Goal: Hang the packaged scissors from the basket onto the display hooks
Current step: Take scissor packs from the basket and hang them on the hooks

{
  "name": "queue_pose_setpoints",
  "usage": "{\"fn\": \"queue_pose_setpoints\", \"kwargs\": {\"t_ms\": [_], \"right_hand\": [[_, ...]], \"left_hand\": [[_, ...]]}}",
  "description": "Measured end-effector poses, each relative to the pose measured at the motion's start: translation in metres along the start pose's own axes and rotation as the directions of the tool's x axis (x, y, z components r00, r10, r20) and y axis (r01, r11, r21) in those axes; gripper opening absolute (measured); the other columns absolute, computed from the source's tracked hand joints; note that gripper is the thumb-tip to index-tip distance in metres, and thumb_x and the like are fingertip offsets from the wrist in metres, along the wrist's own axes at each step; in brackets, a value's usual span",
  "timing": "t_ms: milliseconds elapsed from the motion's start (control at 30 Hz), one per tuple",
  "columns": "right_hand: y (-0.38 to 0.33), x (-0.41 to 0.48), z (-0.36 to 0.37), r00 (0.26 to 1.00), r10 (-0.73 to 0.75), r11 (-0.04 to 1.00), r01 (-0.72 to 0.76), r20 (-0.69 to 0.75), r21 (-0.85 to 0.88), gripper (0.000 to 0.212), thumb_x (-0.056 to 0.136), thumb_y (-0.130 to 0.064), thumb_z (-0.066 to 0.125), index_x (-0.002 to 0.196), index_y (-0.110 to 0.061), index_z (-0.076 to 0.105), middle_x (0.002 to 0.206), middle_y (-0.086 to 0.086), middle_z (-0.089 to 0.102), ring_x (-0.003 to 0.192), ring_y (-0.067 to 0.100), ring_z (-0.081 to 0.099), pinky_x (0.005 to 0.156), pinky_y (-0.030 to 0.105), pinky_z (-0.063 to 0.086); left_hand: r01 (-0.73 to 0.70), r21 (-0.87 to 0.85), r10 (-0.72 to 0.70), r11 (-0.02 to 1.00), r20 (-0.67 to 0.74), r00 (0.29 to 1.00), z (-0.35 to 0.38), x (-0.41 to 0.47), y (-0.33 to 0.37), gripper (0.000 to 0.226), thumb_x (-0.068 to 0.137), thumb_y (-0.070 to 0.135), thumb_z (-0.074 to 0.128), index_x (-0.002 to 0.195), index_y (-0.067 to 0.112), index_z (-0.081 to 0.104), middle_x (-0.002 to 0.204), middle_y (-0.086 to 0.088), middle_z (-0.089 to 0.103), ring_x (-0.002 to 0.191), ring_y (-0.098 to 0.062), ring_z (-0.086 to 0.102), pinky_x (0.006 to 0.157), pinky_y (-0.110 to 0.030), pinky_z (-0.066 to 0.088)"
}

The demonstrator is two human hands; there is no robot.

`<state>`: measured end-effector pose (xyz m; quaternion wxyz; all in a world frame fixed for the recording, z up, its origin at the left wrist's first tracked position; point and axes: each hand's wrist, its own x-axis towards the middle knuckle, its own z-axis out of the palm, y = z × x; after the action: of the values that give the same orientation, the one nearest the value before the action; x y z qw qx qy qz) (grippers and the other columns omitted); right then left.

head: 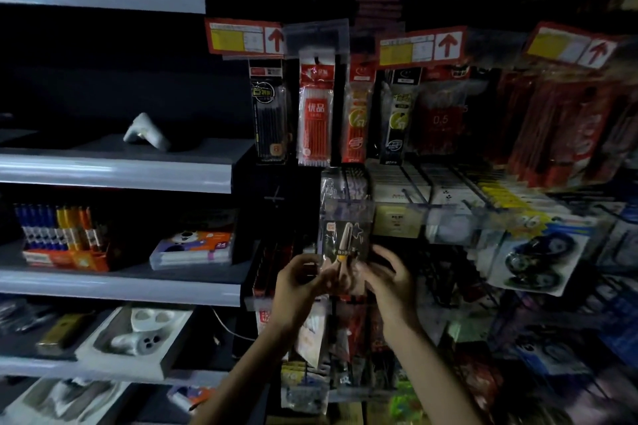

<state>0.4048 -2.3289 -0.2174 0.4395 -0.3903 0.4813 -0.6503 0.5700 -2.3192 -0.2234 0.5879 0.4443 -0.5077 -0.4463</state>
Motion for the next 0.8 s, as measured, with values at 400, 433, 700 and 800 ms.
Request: {"fn": "queue_pose_setpoints", "kwargs": {"t_ms": [400,433,700,800], "right_hand": [[0.047,-0.015,0.002,0.957,-0.281,0.933,0.253,-0.078,-0.256,0.03,0.088,-0.017,0.079,0.115,-0.028,0.073,0.092,-0.007,0.075,0.089,0.007,0.071,0.073,0.019,0.056],[0.049,-0.015,0.002,0.958,-0.279,0.928,0.251,-0.066,-0.274,0.035,0.087,-0.016,0.08,0.119,-0.029,0.072,0.094,-0.008,0.075,0.091,0.006,0.07,0.075,0.02,0.056],[0.041,-0.005,0.008,0.979,-0.202,0.942,0.188,-0.023,-0.278,0.056,0.083,-0.027,0.084,0.132,-0.039,0.062,0.104,-0.015,0.071,0.091,-0.005,0.067,0.076,0.022,0.055],[0.037,0.004,0.014,0.98,-0.197,0.937,0.186,-0.007,-0.297,0.06,0.084,-0.025,0.083,0.139,-0.034,0.059,0.105,-0.018,0.069,0.09,-0.008,0.066,0.077,0.025,0.058]], "left_hand": [[-0.165,0.145,0.178,0.976,-0.083,0.981,-0.002,-0.014,-0.029,0.028,0.097,0.022,0.074,0.124,0.029,0.071,0.116,0.005,0.076,0.106,-0.012,0.073,0.085,-0.032,0.061],[-0.166,0.189,0.183,0.968,-0.078,0.98,-0.003,-0.014,-0.032,0.031,0.099,0.02,0.072,0.127,0.033,0.069,0.12,0.006,0.073,0.108,-0.009,0.072,0.085,-0.028,0.06],[-0.102,0.254,0.119,0.962,-0.051,0.992,0.006,-0.003,-0.029,0.05,0.102,0.01,0.06,0.141,0.042,0.058,0.113,0.006,0.076,0.1,-0.008,0.073,0.079,-0.03,0.061],[-0.108,0.237,0.127,0.965,-0.064,0.99,0.011,0.004,-0.025,0.043,0.104,0.015,0.06,0.143,0.033,0.06,0.111,0.009,0.077,0.1,-0.007,0.073,0.084,-0.037,0.063]]}}
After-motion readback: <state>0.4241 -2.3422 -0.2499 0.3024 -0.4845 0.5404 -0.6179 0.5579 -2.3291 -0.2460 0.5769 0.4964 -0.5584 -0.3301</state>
